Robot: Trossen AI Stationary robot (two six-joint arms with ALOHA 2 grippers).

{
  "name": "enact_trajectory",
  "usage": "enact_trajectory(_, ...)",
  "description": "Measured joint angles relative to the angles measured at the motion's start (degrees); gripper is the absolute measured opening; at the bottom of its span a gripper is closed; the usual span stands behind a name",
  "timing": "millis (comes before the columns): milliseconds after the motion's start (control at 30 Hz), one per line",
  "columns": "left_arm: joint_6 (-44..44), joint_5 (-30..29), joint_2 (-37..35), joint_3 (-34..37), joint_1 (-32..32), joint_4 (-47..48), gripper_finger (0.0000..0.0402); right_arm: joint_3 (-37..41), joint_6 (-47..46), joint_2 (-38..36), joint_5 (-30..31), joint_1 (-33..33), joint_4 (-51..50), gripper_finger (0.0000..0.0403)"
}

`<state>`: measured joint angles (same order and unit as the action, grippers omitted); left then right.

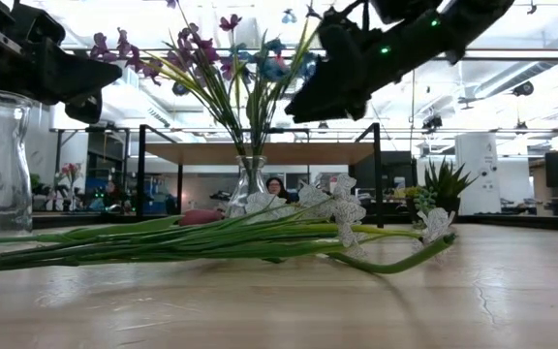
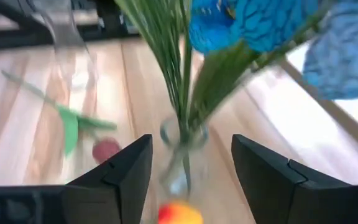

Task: Pick and place flowers into a vace then onto a shelf
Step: Put the red flower into the left transparent vase

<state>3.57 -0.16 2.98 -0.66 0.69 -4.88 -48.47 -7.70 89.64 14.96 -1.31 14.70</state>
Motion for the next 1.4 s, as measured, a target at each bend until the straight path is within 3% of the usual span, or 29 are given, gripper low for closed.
enact_trajectory(167, 0.0, 0.0, 0.0, 0.0, 0.0, 0.0, 0.0, 0.7, -4.6, -4.5, 0.0, -1.3, -8.5, 0.0203)
enact_trajectory(400, 0.2, 0.0, 0.0, 0.0, 0.0, 0.0, 0.0, 8.4, -2.8, -10.6, 0.1, -5.8, -7.3, 0.0189)
enact_trajectory(733, 0.2, 0.0, 0.0, 0.0, 0.0, 0.0, 0.0, 30.5, 2.1, -24.6, 0.3, -9.1, 21.3, 0.0165)
enact_trajectory(1033, 0.2, -0.3, 0.0, 0.0, 0.0, -0.1, 0.0, 42.1, 17.8, -37.5, 0.2, -8.4, 48.7, 0.0152)
enact_trajectory(1400, 1.5, -0.3, 0.0, 0.0, 0.0, -0.2, 0.0, 46.5, 20.8, -42.4, -0.2, -8.4, 49.1, 0.0144)
